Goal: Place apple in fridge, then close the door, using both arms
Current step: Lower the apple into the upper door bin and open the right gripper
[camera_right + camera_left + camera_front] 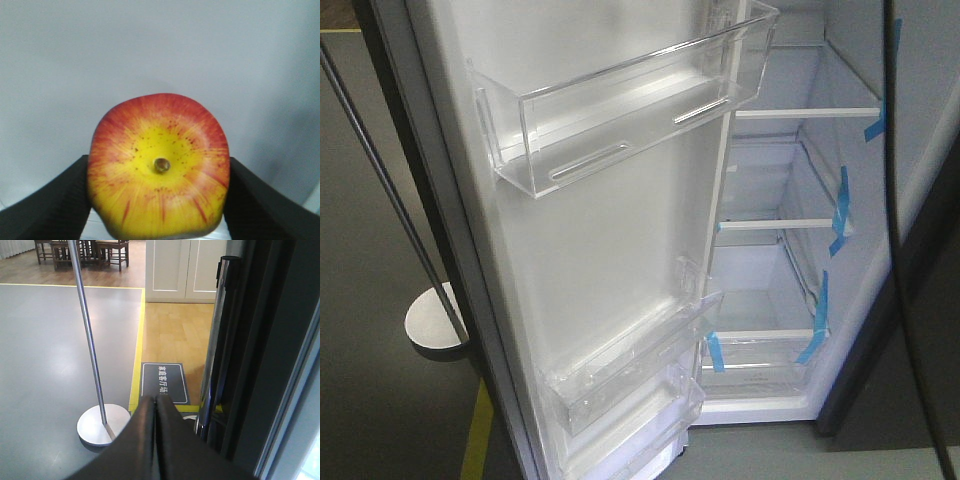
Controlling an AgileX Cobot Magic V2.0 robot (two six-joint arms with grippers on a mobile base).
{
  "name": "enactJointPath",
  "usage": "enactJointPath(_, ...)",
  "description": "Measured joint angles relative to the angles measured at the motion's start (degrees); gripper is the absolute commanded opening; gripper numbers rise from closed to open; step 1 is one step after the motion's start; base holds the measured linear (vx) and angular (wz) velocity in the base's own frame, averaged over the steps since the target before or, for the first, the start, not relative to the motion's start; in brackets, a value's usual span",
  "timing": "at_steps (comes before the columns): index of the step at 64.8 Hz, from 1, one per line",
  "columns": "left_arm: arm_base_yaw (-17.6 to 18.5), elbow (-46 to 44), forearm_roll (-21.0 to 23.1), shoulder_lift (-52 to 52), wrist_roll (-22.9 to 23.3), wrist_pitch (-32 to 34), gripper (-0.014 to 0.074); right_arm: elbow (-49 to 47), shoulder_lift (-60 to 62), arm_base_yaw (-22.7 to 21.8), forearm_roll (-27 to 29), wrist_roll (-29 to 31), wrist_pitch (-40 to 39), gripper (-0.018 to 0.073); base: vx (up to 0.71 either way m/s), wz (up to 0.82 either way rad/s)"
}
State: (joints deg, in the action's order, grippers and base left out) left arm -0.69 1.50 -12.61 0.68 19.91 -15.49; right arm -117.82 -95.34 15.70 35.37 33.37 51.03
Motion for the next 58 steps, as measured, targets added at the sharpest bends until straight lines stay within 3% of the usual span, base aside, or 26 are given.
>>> enactJointPath(11,0.0,0.0,0.0,0.0,0.0,0.0,-0.0006,-0.26,-3.88,3.88,-6.44,-3.88,0.32,0.0332,0.0,0.0)
enactJointPath(27,0.0,0.0,0.0,0.0,0.0,0.0,-0.0006,-0.37,-5.85,5.98,-9.83,-6.64,1.08,0.0594,0.0,0.0)
enactJointPath(33,0.0,0.0,0.0,0.0,0.0,0.0,-0.0006,-0.37,-6.05,6.19,-11.36,-9.28,0.46,0.065,0.0,0.0)
enactJointPath(58,0.0,0.0,0.0,0.0,0.0,0.0,-0.0006,-0.37,-4.91,6.31,-14.95,-12.45,-0.12,0.062,0.0,0.0)
